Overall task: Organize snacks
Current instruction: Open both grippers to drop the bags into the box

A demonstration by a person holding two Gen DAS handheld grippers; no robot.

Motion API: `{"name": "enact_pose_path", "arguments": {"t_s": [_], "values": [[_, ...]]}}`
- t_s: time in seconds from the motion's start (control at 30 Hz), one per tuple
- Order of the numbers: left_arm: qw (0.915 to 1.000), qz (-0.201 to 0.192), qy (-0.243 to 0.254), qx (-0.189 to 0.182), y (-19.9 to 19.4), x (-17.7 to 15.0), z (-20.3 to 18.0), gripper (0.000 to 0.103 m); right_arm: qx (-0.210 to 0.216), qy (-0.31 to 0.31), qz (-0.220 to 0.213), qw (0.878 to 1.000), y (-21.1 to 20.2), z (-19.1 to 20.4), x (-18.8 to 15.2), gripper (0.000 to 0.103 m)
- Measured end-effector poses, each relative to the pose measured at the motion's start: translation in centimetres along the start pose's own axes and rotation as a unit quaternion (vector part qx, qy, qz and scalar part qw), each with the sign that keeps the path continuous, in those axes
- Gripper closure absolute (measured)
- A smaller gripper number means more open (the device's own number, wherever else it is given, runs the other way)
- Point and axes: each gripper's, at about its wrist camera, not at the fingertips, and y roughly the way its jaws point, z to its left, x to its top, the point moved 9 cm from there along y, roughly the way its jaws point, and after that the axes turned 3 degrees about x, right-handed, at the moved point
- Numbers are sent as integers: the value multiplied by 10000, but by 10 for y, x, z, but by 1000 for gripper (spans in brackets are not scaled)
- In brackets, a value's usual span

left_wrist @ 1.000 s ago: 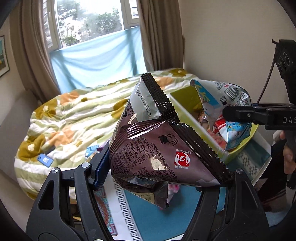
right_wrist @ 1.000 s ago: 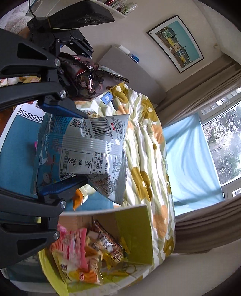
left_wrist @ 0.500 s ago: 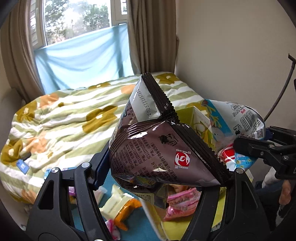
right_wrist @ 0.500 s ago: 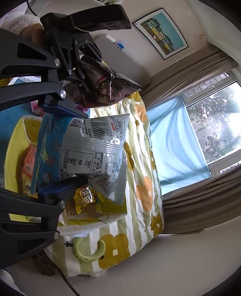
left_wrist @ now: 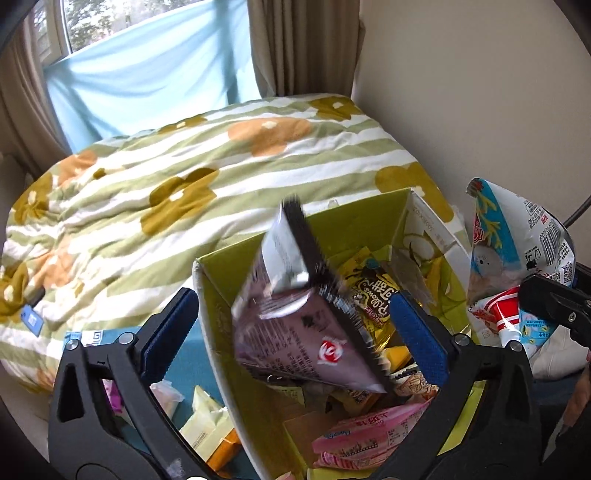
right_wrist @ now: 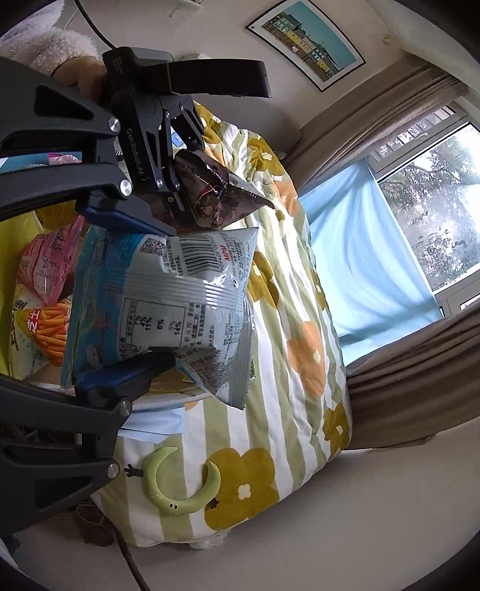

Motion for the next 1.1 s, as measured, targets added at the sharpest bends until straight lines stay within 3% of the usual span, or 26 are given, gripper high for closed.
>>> {"name": "enact_pose_path", "arguments": {"t_s": [0.17, 0.33, 0.43, 0.8, 0.87, 0.93, 1.1], "values": [[9999, 28, -17, -105, -16, -10, 10, 1, -19, 206, -68, 9998, -3, -4, 6, 47], [9997, 58, -183, 154, -38, -36, 29, 1, -102, 193, -12, 9998, 3, -1, 7, 47], [9991, 90, -396, 123, -46, -53, 44, 1, -199, 112, 78, 9997, 10, 3, 9, 47], [9965, 233, -796, 46, -50, -92, 78, 1, -754, -478, 669, 9938, 72, 11, 21, 44], [9964, 245, -807, 65, -51, -96, 82, 1, -909, -553, 636, 9923, 79, 9, 22, 36], [9962, 259, -829, 65, -51, -101, 85, 1, -1045, -652, 643, 9903, 82, 9, 20, 9], [9956, 249, -901, 25, -54, -110, 85, 1, -1115, -821, 591, 9886, 73, 14, 6, 5]]}}
